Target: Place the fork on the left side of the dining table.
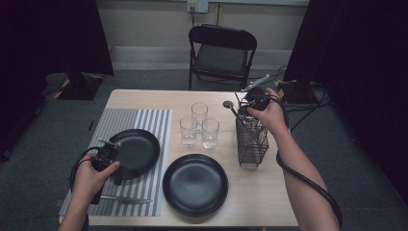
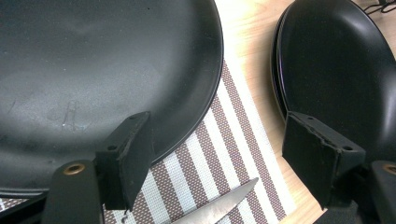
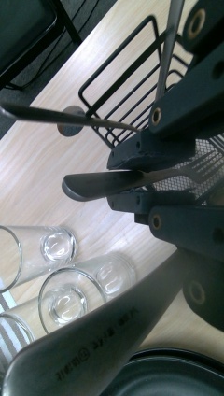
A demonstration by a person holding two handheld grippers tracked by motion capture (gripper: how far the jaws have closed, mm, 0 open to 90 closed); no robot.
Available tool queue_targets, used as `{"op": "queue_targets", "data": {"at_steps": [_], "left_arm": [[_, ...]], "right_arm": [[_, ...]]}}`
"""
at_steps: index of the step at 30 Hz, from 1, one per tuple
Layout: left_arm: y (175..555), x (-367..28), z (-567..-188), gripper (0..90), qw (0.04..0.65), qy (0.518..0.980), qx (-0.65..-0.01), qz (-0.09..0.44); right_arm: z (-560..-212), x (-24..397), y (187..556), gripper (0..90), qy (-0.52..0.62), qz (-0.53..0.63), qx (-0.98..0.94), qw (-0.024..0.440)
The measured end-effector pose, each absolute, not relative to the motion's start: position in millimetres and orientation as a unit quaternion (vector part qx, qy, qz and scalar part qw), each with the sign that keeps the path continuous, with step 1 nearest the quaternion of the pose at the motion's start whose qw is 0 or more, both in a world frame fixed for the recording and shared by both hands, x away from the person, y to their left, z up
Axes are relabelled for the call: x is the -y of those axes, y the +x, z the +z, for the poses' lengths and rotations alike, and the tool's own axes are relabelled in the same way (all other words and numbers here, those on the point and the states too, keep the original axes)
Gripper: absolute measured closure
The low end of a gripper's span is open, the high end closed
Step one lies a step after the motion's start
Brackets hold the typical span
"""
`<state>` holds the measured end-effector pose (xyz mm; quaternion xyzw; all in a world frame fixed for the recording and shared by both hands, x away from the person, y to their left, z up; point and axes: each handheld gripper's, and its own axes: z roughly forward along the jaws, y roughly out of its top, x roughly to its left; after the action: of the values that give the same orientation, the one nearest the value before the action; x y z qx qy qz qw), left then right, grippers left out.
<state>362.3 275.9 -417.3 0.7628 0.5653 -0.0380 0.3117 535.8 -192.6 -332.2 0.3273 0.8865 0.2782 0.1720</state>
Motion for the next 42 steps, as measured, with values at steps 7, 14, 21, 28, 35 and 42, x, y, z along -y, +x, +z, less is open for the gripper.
{"op": "queue_targets", "data": {"at_steps": [7,14,21,28,35,42], "left_arm": [[362,-276,-417,24.6,0.309,0.767,-0.561,-0.039],[362,-276,-417,24.5,0.312,0.763,-0.565,-0.037],[362,-276,-417,24.6,0.314,0.763,-0.564,-0.037],[362,-276,-416,24.5,0.313,0.765,-0.562,-0.036],[362,-274,-417,24.6,0.314,0.766,-0.56,-0.039],[362,-273,-416,24.5,0.313,0.768,-0.557,-0.04]], "right_arm": [[-328,198,532,82.2,0.334,0.279,-0.882,0.182],[-325,201,531,87.0,0.347,0.281,-0.874,0.191],[-322,207,530,87.3,0.368,0.294,-0.86,0.195],[-312,208,527,87.4,0.369,0.304,-0.855,0.203],[-304,209,524,87.4,0.369,0.313,-0.851,0.204],[-291,210,522,87.4,0.367,0.324,-0.847,0.206]]}}
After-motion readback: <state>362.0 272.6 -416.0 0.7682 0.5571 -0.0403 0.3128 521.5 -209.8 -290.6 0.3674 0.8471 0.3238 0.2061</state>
